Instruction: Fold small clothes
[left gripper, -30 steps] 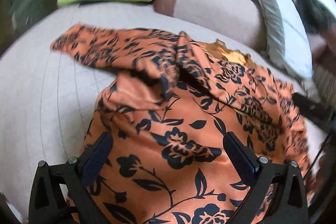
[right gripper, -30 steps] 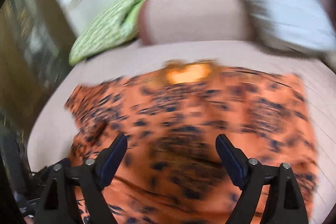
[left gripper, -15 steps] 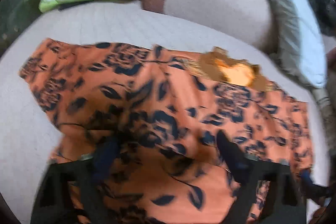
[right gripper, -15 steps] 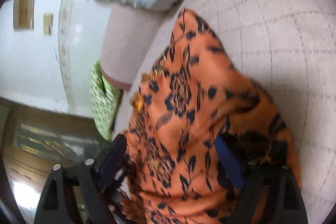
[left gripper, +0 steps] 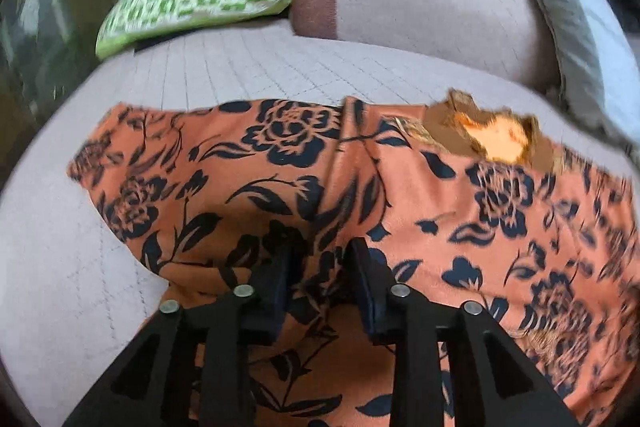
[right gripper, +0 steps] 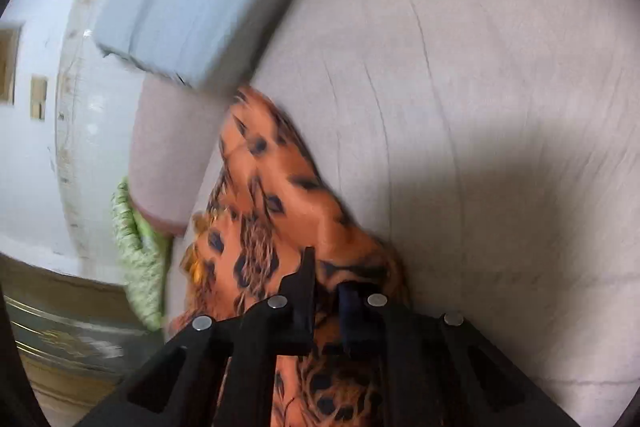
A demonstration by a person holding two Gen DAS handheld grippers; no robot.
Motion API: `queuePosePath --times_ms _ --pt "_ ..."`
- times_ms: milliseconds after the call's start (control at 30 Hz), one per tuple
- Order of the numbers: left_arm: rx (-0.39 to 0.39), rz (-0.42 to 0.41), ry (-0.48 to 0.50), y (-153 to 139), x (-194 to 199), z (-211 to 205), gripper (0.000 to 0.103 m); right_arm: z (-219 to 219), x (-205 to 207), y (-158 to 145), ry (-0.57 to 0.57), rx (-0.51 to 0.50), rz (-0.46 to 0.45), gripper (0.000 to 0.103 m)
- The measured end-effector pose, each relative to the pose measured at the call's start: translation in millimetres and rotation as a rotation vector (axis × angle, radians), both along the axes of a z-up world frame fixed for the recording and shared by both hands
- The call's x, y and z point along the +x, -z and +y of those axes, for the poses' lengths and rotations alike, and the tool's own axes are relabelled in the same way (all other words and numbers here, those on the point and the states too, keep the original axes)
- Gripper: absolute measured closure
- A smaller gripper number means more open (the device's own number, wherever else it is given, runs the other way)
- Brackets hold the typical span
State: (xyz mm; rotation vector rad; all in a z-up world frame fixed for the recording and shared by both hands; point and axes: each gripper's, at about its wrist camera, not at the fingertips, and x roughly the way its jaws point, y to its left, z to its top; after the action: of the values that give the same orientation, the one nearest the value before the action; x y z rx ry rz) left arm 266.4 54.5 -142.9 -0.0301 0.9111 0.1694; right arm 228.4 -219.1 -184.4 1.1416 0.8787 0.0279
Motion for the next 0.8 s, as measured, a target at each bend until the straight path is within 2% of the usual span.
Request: queuePosePath --times_ms 33,67,100,167,200,233,267,333,433,467,500,533,567,600,633,667,733,767,800 --pt "0.019 -0.004 0.010 -1 -2 -2 0.069 -1 -1 -10 -0.032 -0.020 0.013 0.086" --pt "0.026 -0.010 0.018 -3 -4 -3 0.069 -2 -5 -20 -0.062 -0.047 0.014 0.075" --pt "0.022 -0.024 0.022 -7 -8 -2 0.068 -2 -10 -35 -0.098 -0.085 -0.001 0.061" --pt "0.007 -0.082 0.028 -11 -18 1 0.059 4 -13 -60 -0.151 -0.195 -0.036 0.040" --pt "0.013 -0.102 0.028 -10 -22 1 0.048 6 -12 -77 -0.160 -0.282 -0.052 0.040" --pt "0.018 -0.100 0.027 -7 -21 1 0.042 8 -10 -85 -0.166 -0.338 -0.070 0.037" --pt "0.011 -0.066 0.033 0 -17 0 0.042 12 0 -92 -0.171 -0.399 -0.084 0.029" --pt "0.004 -0.026 0.028 6 -10 2 0.042 16 34 -98 -0.211 -0.506 -0.089 0.028" --pt "0.002 -0.032 0.032 5 -10 3 0.041 30 91 -73 -0.342 -0.615 -0.042 0.028" --pt "0.001 -0.032 0.034 6 -9 4 0.041 34 106 -61 -0.382 -0.643 -0.006 0.036" --pt "0.004 -0.031 0.035 6 -9 4 0.040 35 115 -51 -0.411 -0.636 0.021 0.054" --pt "0.009 -0.029 0.036 7 -8 4 0.040 35 116 -52 -0.404 -0.642 0.015 0.079" --pt "0.015 -0.028 0.036 8 -7 4 0.040 34 113 -58 -0.390 -0.646 -0.015 0.091" --pt "0.024 -0.027 0.038 8 -6 3 0.038 29 106 -59 -0.345 -0.686 -0.029 0.091" --pt "0.031 -0.025 0.042 8 -9 -3 0.035 16 106 -46 -0.288 -0.673 0.020 0.091" --pt "0.043 -0.023 0.043 9 -7 -4 0.035 6 103 -39 -0.253 -0.604 0.029 0.091" --pt "0.049 -0.025 0.041 9 -8 -4 0.035 10 96 -50 -0.241 -0.619 -0.003 0.084" --pt "0.040 -0.024 0.040 9 -8 -3 0.035 12 93 -56 -0.242 -0.622 -0.005 0.073" --pt "0.036 -0.024 0.039 9 -8 -2 0.035 12 88 -61 -0.249 -0.607 0.004 0.049"
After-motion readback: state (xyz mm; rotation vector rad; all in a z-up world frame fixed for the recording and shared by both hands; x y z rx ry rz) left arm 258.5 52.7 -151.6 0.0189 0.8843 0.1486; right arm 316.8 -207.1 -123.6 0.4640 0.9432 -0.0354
